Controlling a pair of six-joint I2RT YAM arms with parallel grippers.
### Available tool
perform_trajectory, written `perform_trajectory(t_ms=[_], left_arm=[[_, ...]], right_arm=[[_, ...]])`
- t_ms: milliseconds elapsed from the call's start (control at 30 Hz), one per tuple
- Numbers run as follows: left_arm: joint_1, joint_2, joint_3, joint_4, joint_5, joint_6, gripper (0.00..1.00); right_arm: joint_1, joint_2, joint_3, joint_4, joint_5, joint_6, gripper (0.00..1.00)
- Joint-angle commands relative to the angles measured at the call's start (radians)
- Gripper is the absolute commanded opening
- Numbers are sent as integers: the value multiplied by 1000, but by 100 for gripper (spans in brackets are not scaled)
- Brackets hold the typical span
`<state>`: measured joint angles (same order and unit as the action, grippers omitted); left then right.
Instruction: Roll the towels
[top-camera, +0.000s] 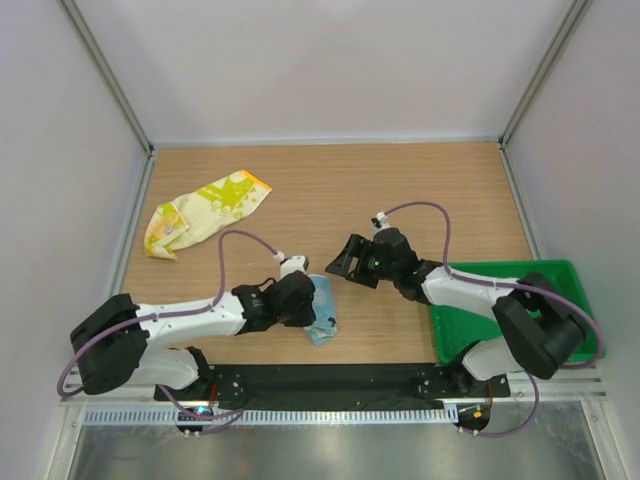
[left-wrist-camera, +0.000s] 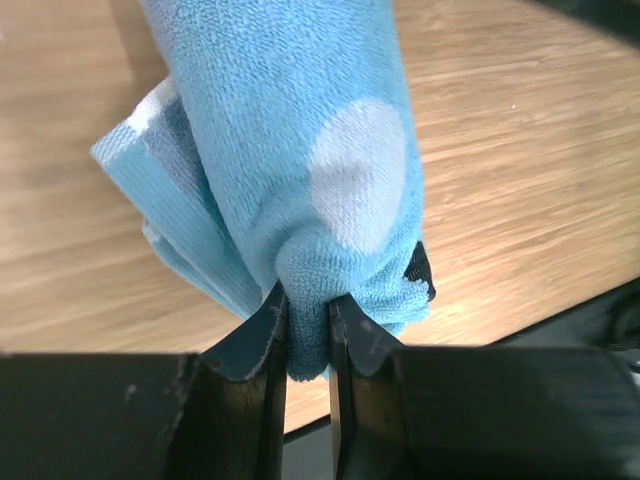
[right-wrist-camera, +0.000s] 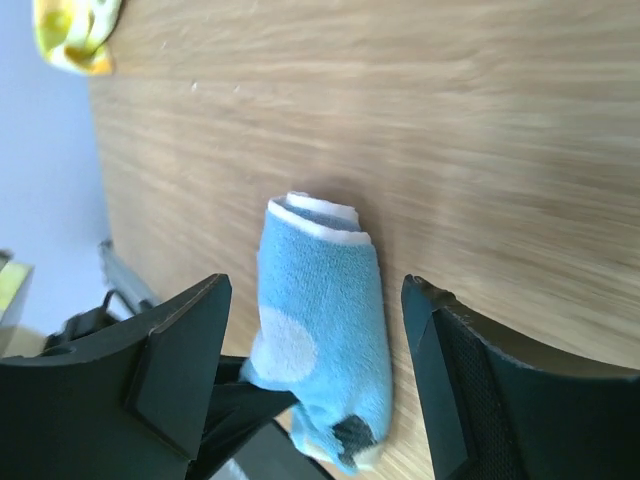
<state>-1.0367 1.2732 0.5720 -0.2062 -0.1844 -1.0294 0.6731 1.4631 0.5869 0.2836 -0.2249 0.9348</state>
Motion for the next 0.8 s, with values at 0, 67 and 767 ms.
perform_trajectory(t_ms=[0, 67, 767], left_arm=[[0, 53, 150, -300, -130, 294, 0], [0, 86, 285, -392, -202, 440, 0], [-298, 485, 637, -599, -595, 714, 0]], right_arm=[[-12, -115, 77, -338, 192, -97, 77], [-14, -174, 106, -455, 277, -102, 78], [-87, -477, 41, -773, 518, 41, 81]])
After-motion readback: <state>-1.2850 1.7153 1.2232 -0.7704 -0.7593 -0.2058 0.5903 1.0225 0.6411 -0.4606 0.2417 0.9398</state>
